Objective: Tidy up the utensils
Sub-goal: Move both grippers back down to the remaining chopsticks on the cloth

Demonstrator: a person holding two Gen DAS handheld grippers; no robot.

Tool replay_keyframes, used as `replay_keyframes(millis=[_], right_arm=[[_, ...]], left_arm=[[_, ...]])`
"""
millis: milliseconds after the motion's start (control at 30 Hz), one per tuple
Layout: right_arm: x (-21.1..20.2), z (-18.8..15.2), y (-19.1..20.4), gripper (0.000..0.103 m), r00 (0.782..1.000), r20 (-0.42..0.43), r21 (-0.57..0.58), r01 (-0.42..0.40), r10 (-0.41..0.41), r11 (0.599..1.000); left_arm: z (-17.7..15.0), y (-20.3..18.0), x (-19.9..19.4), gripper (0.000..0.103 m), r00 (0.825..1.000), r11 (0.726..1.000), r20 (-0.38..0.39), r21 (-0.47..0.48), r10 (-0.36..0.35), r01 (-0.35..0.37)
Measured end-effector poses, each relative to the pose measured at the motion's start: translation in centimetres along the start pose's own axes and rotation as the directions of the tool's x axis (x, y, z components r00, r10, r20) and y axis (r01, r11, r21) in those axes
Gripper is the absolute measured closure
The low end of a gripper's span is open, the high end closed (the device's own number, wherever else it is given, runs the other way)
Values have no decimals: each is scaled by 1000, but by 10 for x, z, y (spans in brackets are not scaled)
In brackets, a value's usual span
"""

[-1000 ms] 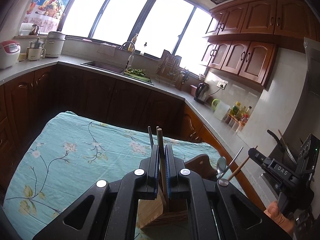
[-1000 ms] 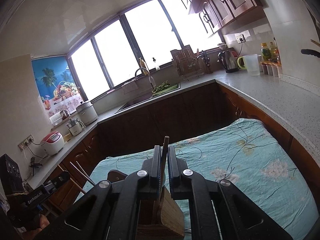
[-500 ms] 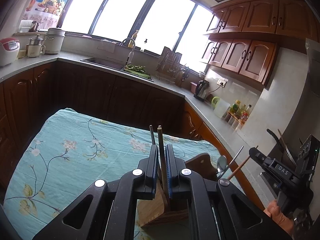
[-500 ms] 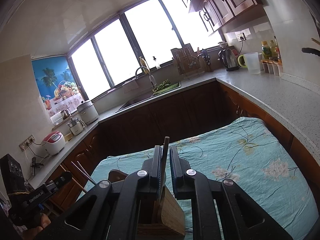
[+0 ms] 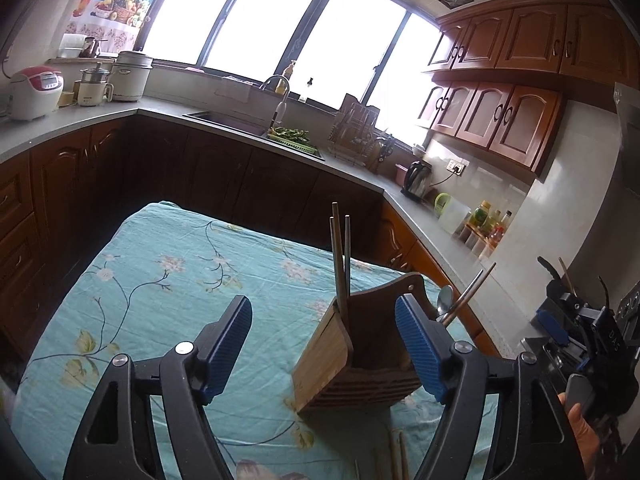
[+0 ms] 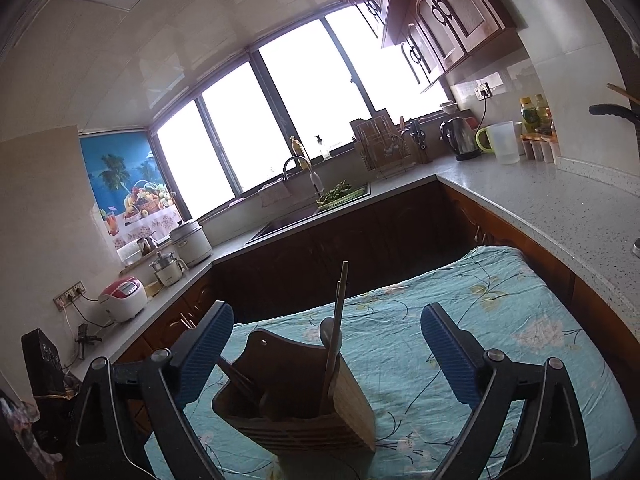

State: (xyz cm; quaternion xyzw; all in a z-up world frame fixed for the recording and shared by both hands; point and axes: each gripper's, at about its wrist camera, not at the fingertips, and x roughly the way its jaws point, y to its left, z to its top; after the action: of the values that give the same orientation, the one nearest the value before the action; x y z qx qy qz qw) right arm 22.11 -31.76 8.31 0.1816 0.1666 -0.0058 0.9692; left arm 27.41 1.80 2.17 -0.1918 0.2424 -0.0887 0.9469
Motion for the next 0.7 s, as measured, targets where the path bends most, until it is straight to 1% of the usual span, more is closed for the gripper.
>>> replay_keyframes(millis=[67,167,300,567,700], right_arm=[[-10,-5,2,3,1000,-10,-13,6,-6,1000],[-24,-17,3,3,999,-37,-21,4,-5,1000],[-40,-36,4,2,996,-81,-44,30,-34,999],[-59,-74,-3,2,981,-185,-40,55,-62,998],[-64,-94,-7,2,970,-228,-37,76,-82,996]], left_arm=[[-4,0,-10,27,1000,1000,-11,6,2,-2],[-15,1,-28,24,999,999,-22,21,24,-24],[-29,0,-47,24,997,998,-59,41,47,-45],[-48,-10,-72,23,989,996,-137,73,57,-47],[-56,-12,-77,22,982,994,-178,90,70,-55]])
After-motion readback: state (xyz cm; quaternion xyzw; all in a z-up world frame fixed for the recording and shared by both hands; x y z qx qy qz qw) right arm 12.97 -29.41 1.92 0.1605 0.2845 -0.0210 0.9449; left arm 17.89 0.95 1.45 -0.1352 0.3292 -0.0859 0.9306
